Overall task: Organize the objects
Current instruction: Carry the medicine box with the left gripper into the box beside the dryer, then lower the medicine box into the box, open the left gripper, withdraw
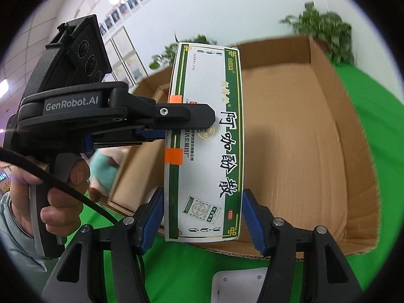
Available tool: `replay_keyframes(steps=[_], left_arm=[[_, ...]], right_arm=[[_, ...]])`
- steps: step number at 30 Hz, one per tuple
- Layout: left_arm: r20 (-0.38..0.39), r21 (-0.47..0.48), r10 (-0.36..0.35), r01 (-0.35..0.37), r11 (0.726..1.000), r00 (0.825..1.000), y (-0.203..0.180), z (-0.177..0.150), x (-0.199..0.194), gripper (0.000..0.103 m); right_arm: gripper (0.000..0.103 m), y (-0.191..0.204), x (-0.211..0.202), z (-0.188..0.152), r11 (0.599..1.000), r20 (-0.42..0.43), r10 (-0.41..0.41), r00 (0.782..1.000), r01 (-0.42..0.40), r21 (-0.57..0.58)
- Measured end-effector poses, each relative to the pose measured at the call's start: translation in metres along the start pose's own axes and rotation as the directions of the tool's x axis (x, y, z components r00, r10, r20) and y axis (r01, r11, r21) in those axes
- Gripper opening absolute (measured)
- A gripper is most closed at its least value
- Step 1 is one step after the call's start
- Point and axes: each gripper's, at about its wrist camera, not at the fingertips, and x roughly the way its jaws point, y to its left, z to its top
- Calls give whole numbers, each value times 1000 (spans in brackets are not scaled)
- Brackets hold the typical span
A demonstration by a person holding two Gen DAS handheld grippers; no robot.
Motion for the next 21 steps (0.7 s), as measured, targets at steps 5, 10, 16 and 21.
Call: replay_keyframes(steps=[5, 10, 16, 21], left_arm=[[-63, -36, 46, -49, 998, 997, 21, -2, 28, 37], [-75, -12, 110, -111, 994, 991, 19, -1, 38, 41], [-79, 22, 191, -190, 982, 978, 13, -6, 29, 47], [27, 47, 225, -226, 973, 974, 6, -20, -14, 48]], right_arm=[[59, -9, 24, -5, 998, -109, -8, 994, 14, 58], [59, -8, 29, -2, 995, -166, -45, 985, 60, 85], [59, 7, 26, -4, 992, -199, -116, 973, 125, 33], [59, 10, 30, -10, 984, -243, -167, 956, 178, 27]])
